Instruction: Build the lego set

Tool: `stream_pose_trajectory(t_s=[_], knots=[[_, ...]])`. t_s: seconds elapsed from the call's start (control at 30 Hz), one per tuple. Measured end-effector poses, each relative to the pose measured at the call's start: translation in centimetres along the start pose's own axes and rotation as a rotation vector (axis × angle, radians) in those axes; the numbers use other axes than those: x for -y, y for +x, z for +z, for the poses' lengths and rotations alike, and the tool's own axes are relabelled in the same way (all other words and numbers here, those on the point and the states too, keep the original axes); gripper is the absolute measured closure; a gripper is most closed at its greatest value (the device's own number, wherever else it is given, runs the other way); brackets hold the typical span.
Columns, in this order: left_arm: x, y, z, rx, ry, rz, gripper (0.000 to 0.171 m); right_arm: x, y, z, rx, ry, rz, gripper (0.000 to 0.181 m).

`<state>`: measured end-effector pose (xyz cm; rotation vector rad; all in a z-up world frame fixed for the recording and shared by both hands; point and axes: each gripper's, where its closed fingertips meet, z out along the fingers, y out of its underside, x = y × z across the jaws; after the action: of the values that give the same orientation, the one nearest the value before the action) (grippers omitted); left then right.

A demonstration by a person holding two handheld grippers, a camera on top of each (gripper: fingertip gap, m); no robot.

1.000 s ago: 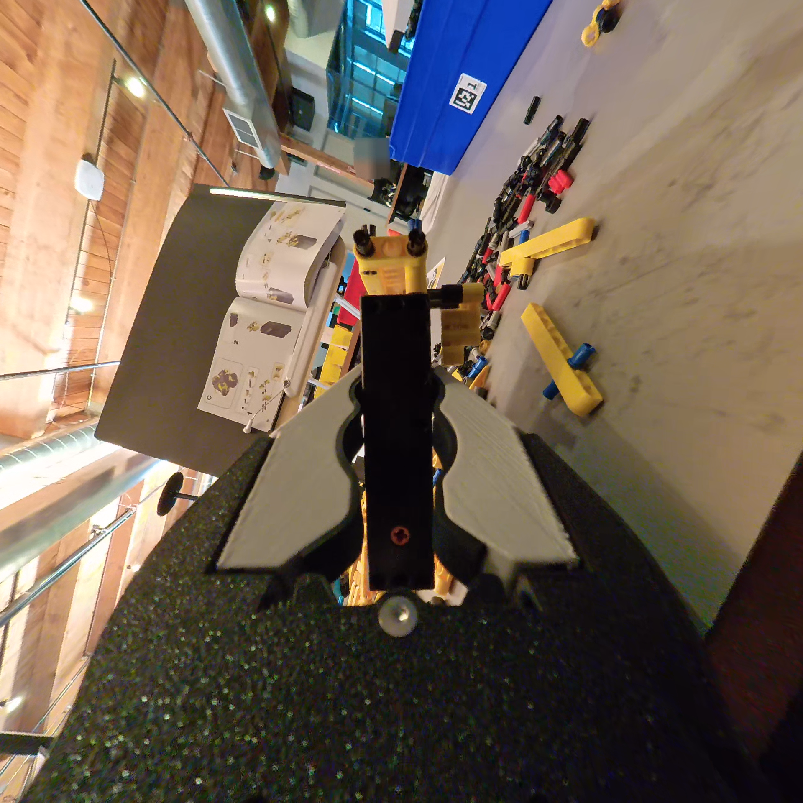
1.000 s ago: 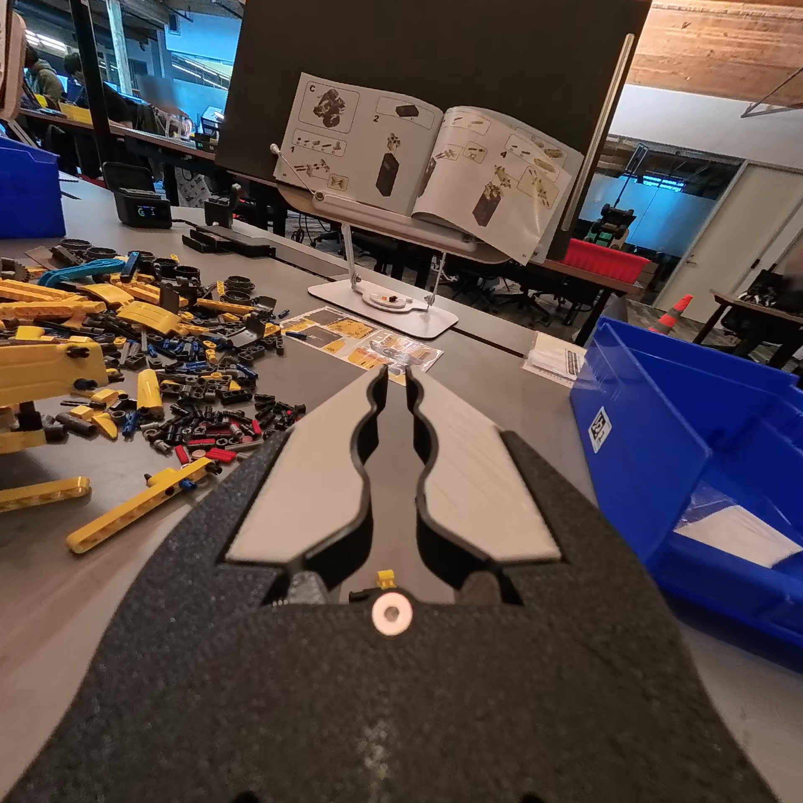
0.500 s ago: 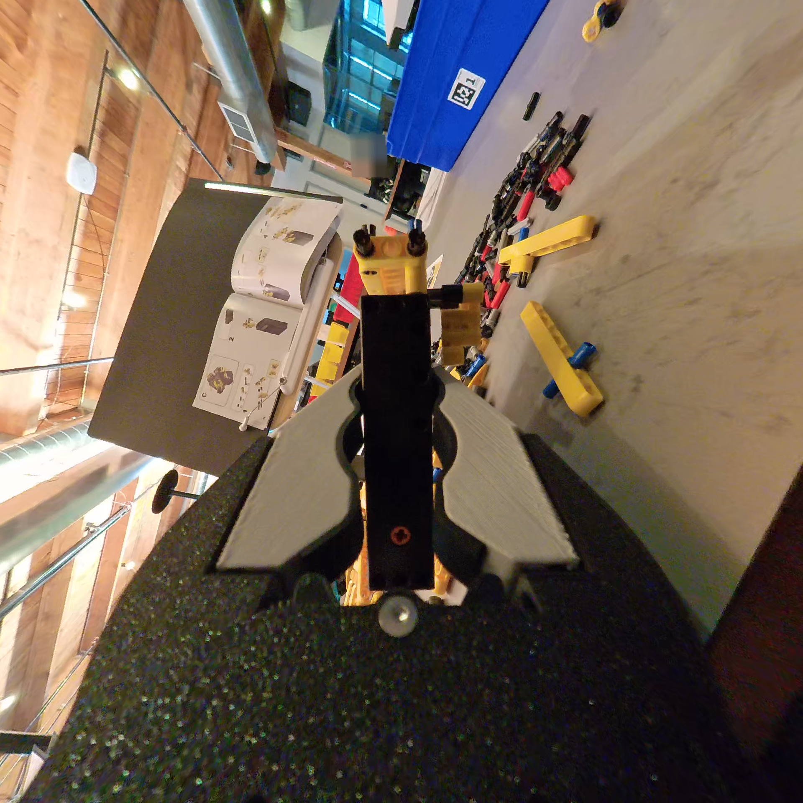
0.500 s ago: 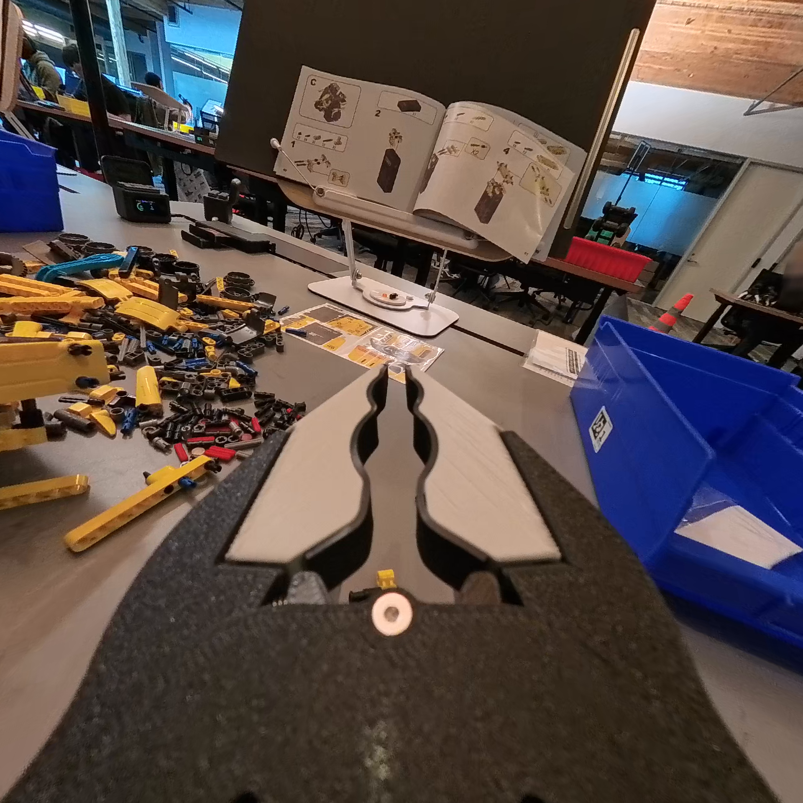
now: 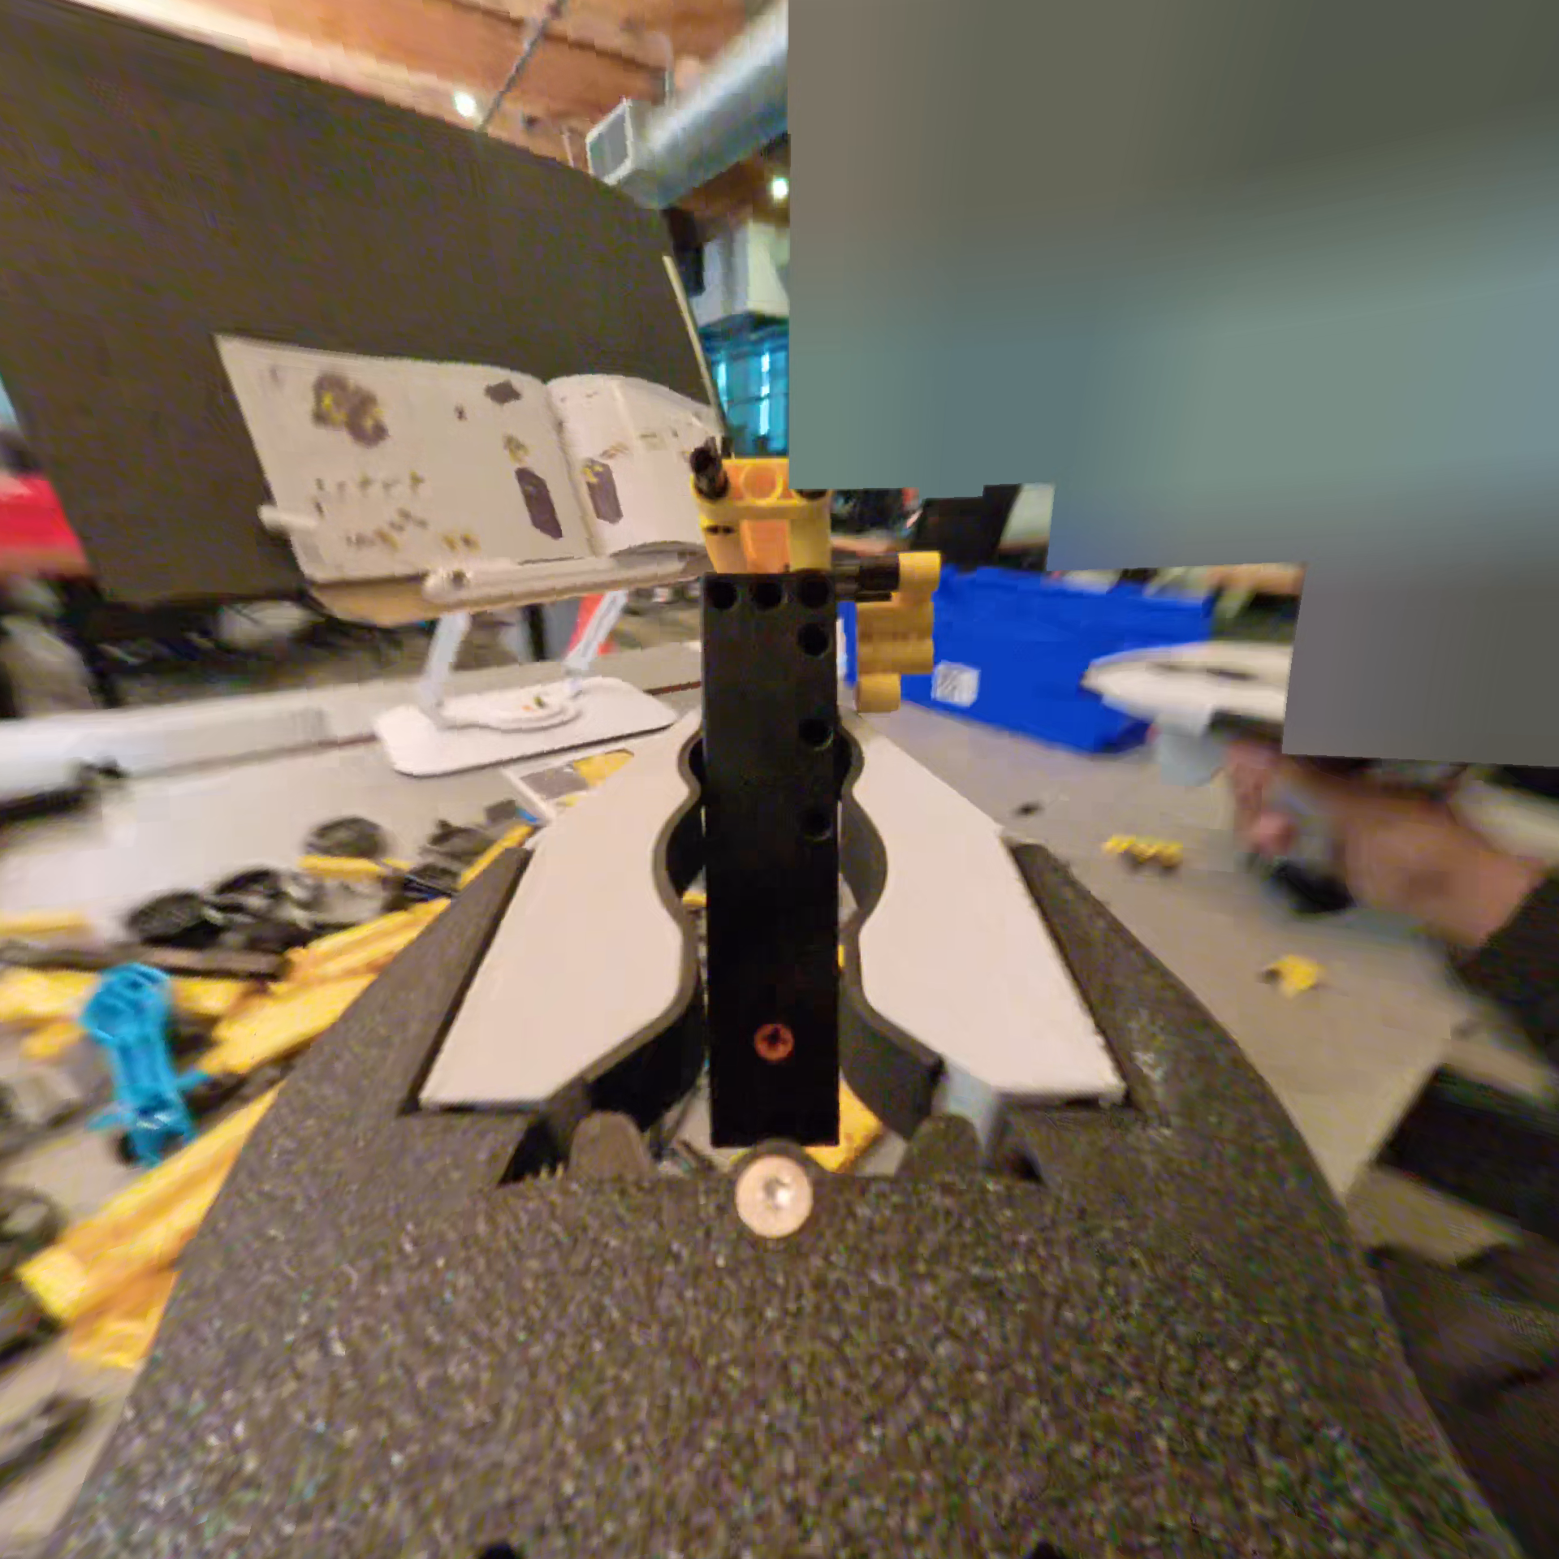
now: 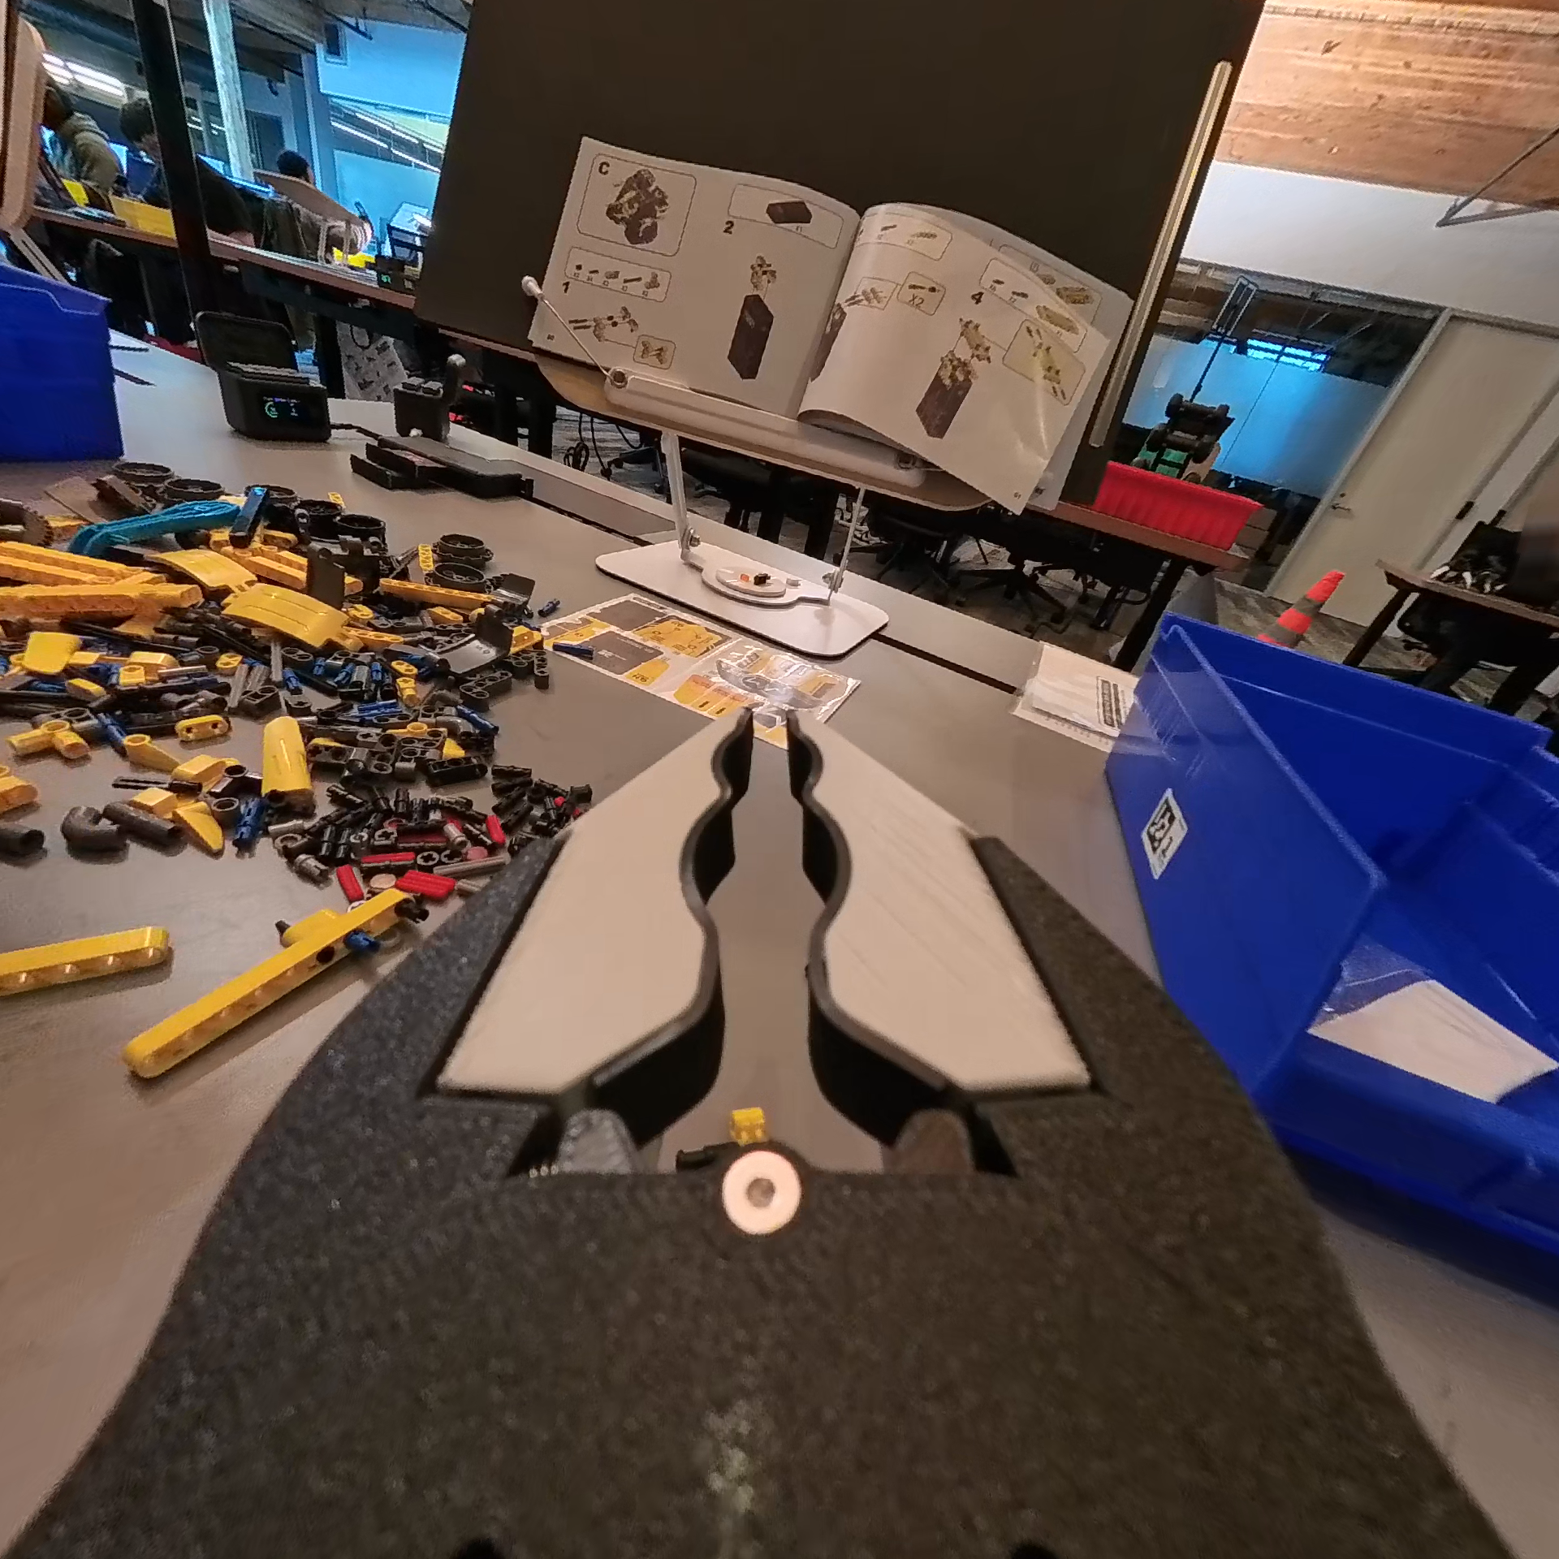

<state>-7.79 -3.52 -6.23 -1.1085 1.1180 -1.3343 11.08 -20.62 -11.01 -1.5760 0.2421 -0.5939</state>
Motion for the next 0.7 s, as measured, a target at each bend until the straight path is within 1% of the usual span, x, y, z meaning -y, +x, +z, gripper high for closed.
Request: stream_pose_trajectory(t_s=[0.1, 0.17, 0.27, 0.37, 0.5, 0.6, 0.7], knots=[[1.4, -1.9, -1.2, -0.108, 0.085, -0.368, 0.146, 0.0, 0.0, 0.0, -0.001, 0.001, -0.002, 0.174], [1.8, -2.8, -1.8, -0.157, 0.136, -0.530, 0.146, 0.0, 0.0, 0.0, -0.002, 0.002, -0.003, 0.174], [1.8, -3.2, -1.8, -0.186, 0.148, -0.615, 0.146, 0.0, 0.0, 0.0, -0.002, 0.002, 0.000, 0.173], [2.2, -2.8, -1.8, -0.238, 0.157, -0.687, 0.146, 0.0, 0.0, 0.0, -0.002, 0.000, -0.002, 0.173], [2.5, -2.7, -1.8, -0.265, 0.168, -0.748, 0.146, 0.0, 0.0, 0.0, -0.001, 0.001, -0.003, 0.174], [1.9, -3.3, -1.6, -0.250, 0.141, -0.863, 0.146, 0.0, 0.0, 0.0, -0.001, 0.001, -0.003, 0.174], [0.7, -4.2, -1.5, -0.192, 0.109, -0.967, 0.147, 0.0, -0.1, 0.0, -0.001, 0.000, -0.004, 0.173]])
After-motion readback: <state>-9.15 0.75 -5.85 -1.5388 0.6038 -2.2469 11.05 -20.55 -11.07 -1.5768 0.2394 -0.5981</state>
